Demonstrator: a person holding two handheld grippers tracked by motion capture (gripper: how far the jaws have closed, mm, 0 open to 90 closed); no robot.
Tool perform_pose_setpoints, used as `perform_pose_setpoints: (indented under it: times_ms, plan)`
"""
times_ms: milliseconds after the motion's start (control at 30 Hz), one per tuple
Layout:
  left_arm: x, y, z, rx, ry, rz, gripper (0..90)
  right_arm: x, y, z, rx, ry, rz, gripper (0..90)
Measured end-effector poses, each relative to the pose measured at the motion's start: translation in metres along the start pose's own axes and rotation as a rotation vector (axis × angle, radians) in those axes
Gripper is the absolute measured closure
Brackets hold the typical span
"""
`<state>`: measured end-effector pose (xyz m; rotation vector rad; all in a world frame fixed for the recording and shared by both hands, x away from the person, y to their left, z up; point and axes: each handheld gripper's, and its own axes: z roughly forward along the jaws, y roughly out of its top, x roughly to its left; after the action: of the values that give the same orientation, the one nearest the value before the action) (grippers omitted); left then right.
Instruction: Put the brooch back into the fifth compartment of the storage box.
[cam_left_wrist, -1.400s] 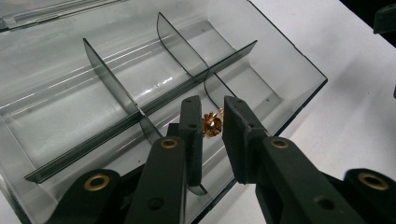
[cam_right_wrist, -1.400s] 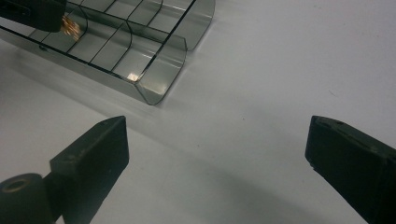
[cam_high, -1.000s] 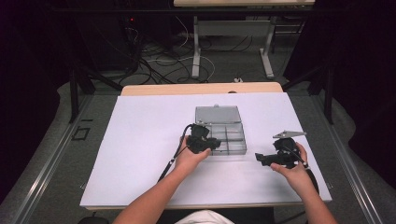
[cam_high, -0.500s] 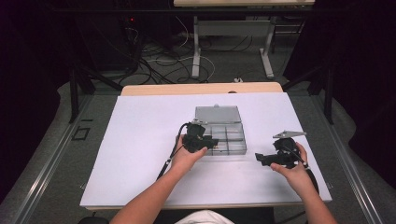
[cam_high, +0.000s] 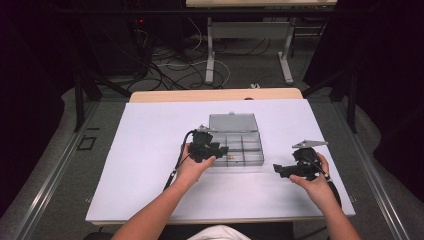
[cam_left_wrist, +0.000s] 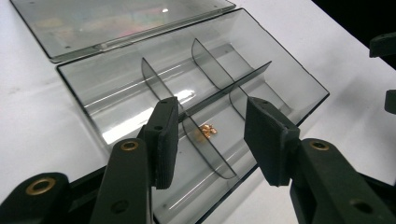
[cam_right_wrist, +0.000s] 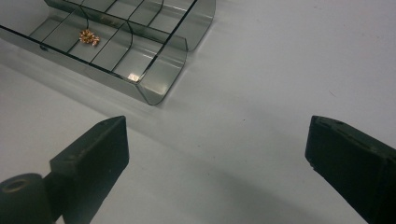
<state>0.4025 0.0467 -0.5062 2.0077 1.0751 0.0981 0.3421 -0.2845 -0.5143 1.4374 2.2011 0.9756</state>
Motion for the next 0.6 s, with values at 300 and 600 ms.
perform_pose_setpoints:
  times_ms: [300,600]
  plan:
    - [0.009,-0.002,-0.013,-0.018,0.015,-0.004,53.0,0.0,0.0,0.0,0.0,0.0,-0.001,5.9]
    - [0.019,-0.005,-0.026,-0.027,0.042,-0.005,47.6,0.001,0.0,0.0,-0.001,-0.001,0.002,5.9]
